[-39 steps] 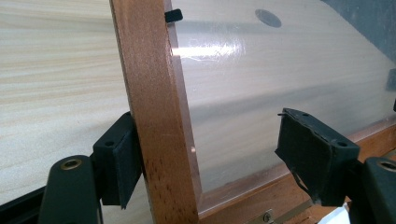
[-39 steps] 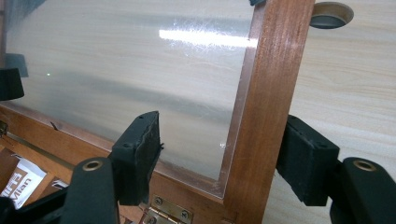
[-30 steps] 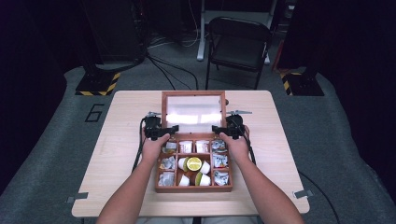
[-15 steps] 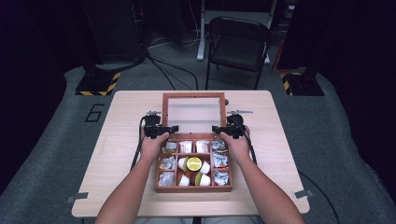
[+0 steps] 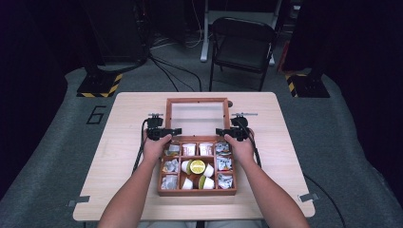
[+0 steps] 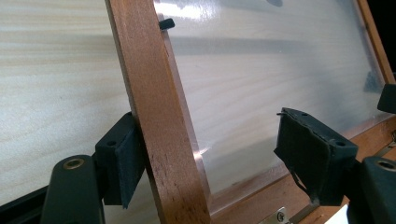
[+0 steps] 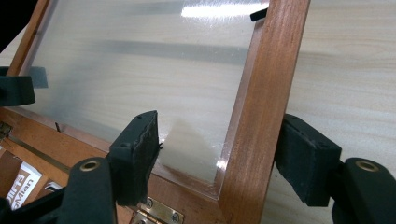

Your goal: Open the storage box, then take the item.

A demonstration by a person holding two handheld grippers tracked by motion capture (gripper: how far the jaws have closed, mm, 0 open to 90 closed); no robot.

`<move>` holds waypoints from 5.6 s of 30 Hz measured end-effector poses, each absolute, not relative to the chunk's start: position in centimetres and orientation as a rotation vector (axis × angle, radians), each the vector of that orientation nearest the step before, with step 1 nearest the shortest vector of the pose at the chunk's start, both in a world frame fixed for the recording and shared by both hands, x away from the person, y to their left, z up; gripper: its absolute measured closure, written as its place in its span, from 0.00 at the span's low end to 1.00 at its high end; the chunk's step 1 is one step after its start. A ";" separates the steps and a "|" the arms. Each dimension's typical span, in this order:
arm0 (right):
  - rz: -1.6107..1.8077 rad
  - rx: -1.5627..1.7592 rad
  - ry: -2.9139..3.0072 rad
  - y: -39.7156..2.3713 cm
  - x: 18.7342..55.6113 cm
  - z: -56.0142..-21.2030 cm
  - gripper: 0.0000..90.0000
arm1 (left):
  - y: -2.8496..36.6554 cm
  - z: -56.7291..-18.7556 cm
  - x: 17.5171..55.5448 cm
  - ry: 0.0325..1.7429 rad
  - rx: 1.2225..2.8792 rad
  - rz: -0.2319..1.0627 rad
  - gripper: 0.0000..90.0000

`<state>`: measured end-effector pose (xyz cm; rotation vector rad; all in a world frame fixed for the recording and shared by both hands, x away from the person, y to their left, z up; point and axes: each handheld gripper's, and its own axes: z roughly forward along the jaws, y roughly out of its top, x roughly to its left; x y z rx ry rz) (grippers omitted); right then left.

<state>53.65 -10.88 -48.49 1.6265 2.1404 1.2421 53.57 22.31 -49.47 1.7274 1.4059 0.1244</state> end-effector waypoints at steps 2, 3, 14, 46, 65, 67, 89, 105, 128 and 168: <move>1.243 1.640 2.144 -10.9 53.7 -48.6 0.36 | 22.4 -49.6 53.6 1.413 1.724 0.112 0.29; 1.245 1.651 2.141 -11.0 53.7 -48.7 0.36 | 22.4 -49.7 53.7 1.420 1.719 0.104 0.29; 1.238 1.679 2.152 -11.1 53.9 -48.9 0.36 | 22.2 -49.9 53.8 1.455 1.700 0.092 0.28; 1.247 1.761 2.166 -11.4 54.2 -49.3 0.36 | 22.4 -50.5 54.2 1.493 1.679 0.023 0.28; 1.251 1.810 2.167 -11.5 54.3 -49.5 0.36 | 22.6 -50.7 54.3 1.519 1.667 -0.020 0.28; 1.252 1.816 2.167 -11.5 54.3 -49.5 0.36 | 22.6 -50.7 54.4 1.517 1.668 -0.019 0.28; 1.255 1.851 2.162 -11.6 54.3 -49.7 0.36 | 22.8 -50.9 54.4 1.538 1.652 -0.017 0.29; 1.238 1.682 2.121 -12.3 52.5 -47.0 0.39 | 23.7 -48.3 52.7 1.509 1.738 0.074 0.34; 1.280 1.269 2.300 -10.1 44.5 -44.4 0.41 | 25.0 -45.4 46.9 1.346 1.756 0.155 0.37; 1.143 1.009 2.625 -3.2 41.1 -47.9 0.42 | 26.9 -44.1 42.0 1.305 1.690 0.178 0.33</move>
